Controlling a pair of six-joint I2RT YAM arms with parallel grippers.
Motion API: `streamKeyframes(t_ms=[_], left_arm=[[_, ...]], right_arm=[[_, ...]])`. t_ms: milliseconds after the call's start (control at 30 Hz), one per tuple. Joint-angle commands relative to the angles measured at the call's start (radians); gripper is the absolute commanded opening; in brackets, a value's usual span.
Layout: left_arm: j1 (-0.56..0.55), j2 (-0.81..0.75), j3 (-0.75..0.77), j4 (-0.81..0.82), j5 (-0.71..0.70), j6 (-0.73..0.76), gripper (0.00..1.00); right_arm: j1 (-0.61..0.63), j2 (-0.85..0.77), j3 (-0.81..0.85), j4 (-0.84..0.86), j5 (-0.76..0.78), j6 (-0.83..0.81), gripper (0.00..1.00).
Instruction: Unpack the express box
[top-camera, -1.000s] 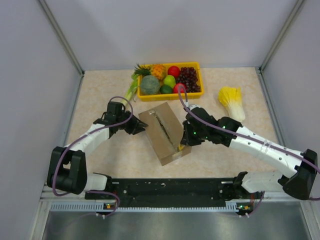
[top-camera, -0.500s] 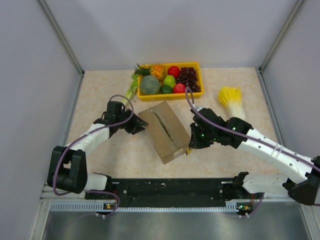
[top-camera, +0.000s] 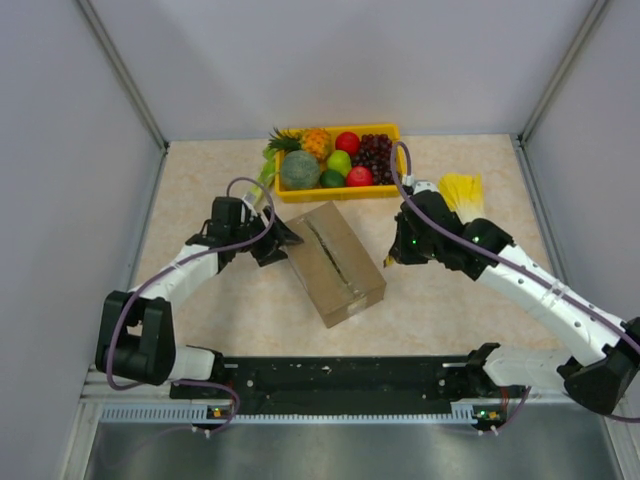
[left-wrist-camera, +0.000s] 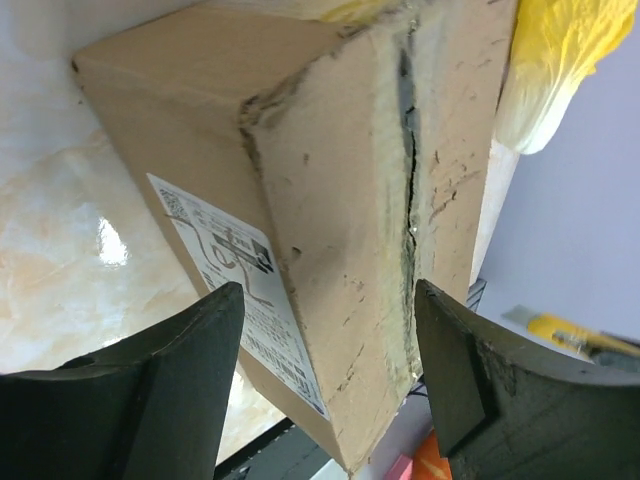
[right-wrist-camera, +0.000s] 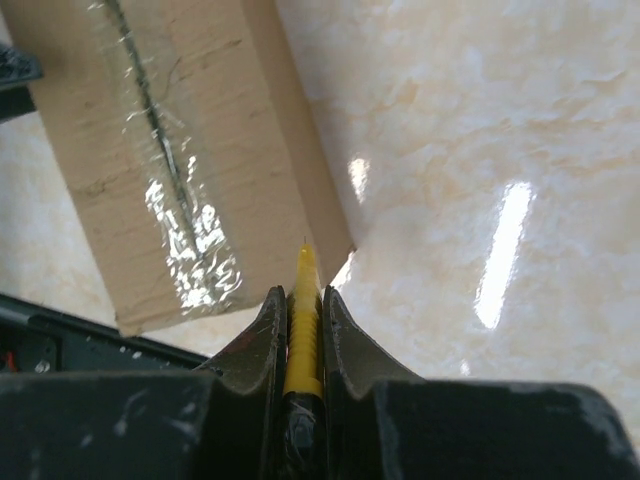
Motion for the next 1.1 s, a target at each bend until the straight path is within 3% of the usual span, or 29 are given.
streamKeyframes(t_ms=[0,100,233,400,600,767,933,1067], left_arm=[[0.006,-0.071,0.059,-0.027,-0.027,0.165,0.73],[0.009,-0.108,0.103,-0.078,-0.167,0.269,0.73],[0.015,-0.106,0.169,-0.043,-0.23,0.331,0.73],[0.015,-0.007,0.226,0.04,-0.137,0.45,0.77],[0.015,0.151,0.313,0.016,-0.045,0.523,0.83],[0.013,0.24,0.301,0.119,0.108,0.431,0.84],[0.013,0.259,0.237,0.21,0.105,0.345,0.83],[0.015,0.244,0.206,0.175,0.067,0.343,0.77]], right_arm=[[-0.029,0.038,0.042,0.047,0.096,-0.057,0.0],[-0.029,0.029,0.027,0.045,0.059,-0.059,0.0],[-0.03,-0.008,-0.009,0.024,0.019,-0.047,0.0],[-0.032,-0.01,-0.053,-0.112,0.016,-0.025,0.0],[-0.03,-0.045,-0.162,-0.097,-0.117,0.01,0.0],[-0.032,-0.019,-0.176,-0.036,-0.188,0.001,0.0],[-0.03,0.064,-0.174,0.056,-0.239,-0.019,0.0],[-0.033,0.128,-0.15,0.108,-0.23,-0.031,0.0]])
